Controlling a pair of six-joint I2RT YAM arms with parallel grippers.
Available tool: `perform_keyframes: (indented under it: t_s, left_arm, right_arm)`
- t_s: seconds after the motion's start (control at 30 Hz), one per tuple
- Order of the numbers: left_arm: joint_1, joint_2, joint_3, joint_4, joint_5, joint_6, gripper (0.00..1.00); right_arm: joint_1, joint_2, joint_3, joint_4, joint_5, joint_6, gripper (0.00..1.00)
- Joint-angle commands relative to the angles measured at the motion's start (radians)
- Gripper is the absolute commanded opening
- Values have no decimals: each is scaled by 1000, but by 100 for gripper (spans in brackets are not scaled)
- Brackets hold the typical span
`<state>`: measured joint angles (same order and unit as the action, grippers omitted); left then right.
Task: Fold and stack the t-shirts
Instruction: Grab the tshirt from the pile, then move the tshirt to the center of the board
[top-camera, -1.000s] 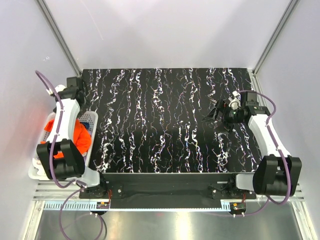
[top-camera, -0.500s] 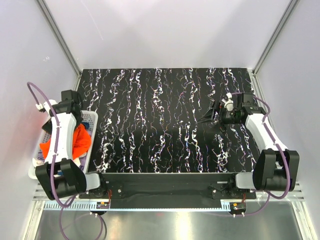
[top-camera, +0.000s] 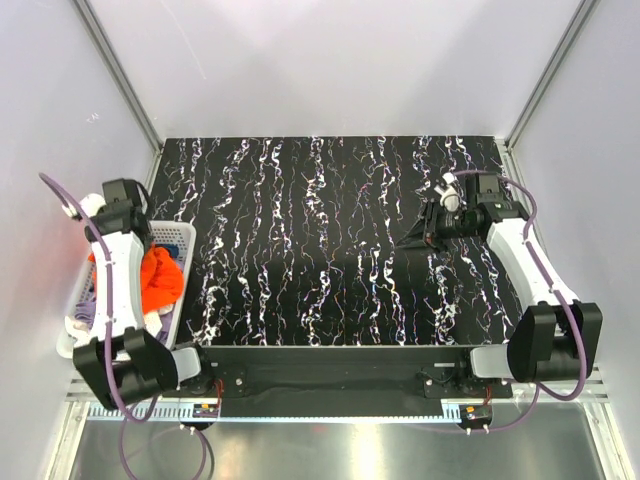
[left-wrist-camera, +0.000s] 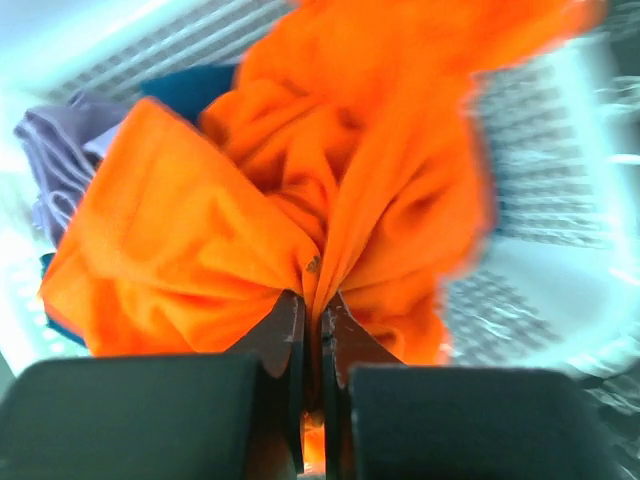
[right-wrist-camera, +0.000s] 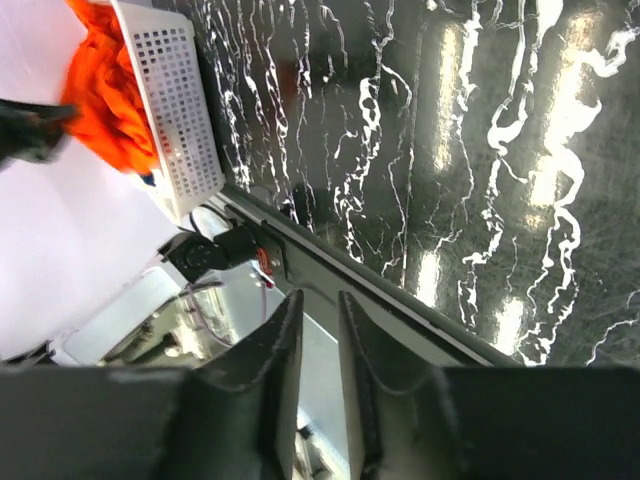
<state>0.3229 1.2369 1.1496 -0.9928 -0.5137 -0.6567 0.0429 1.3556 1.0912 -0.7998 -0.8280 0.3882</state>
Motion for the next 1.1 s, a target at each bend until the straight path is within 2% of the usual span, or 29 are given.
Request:
perform_keyframes:
  t_s: [0.0,0.1,0.13,0.17,0.23,0.27,0.3,0.37,0.47,0.53,0.63,0.67,0.7,0.73,0.77,0.8,0.83,0.87,0.9,0.93,0.97,1.03,1.07]
  left_arm:
    - [-105,-112,241,-18,112,-7,0]
    - [-180,-180,327,31,286,-52,0]
    - [-220,-226,360,116,343,-69,0]
    - [-237,-243,370,173,468,-83,0]
    - [-294,-260,390,311,584,-141,0]
    - [-312,-260,392,351,694,-162,0]
    - [-317,-257,392,382,734,-211,0]
    - [-427,-252,366,475,805,-256,0]
    - [-591,-237,357,516,781,-250,0]
    - [-692,-200,348,561,817,-245,0]
    - [-861,-79,423,519,827,-199,0]
    - [-895,-53,444,494,784,-173,0]
    - [-916,-10,458,456,773,-170,7]
    - [-917,-1,446,451,773,-172,20]
    - [-914,1,431,453,761,-152,35]
    - [-909,3,423,439,745,-135,51]
    - [-903,6,417,416,730,-121,68]
    - [-892,10,417,392,716,-103,79]
    - [-874,13,412,373,719,-94,85]
    - [-868,12,398,347,716,-83,89]
    - [-863,9,388,330,704,-64,90]
    - [-855,6,360,277,693,-54,90]
    - [-852,9,319,263,695,-46,86]
  right_arm:
    - [41,3,117,-91,81,-49,23]
    - [58,10,183,-142,127,-61,19]
    - [61,11,215,-156,150,-77,20]
    - [64,13,234,-174,168,-90,20]
    - [68,8,291,-223,226,-124,21]
    - [71,8,309,-234,251,-130,21]
    - [71,5,329,-257,268,-141,21]
    - [77,8,384,-271,296,-147,21]
    - [81,4,438,-282,311,-143,27]
    - [89,-6,467,-291,338,-144,31]
    - [95,-22,475,-300,368,-138,29]
    - [94,-33,470,-299,363,-135,32]
    - [92,-42,446,-282,340,-115,38]
    - [92,-55,426,-265,328,-89,54]
    - [92,-84,399,-245,305,-60,99]
    - [88,-105,327,-181,270,7,100]
    - [78,-125,272,-126,151,52,100]
    - [54,-163,216,-64,85,90,100]
    - [46,-182,166,47,38,177,100]
    - [38,-197,79,97,-38,216,100]
    - [35,-223,49,129,-48,234,100]
    - [41,-237,55,82,22,169,100]
    - [41,-225,70,39,50,128,100]
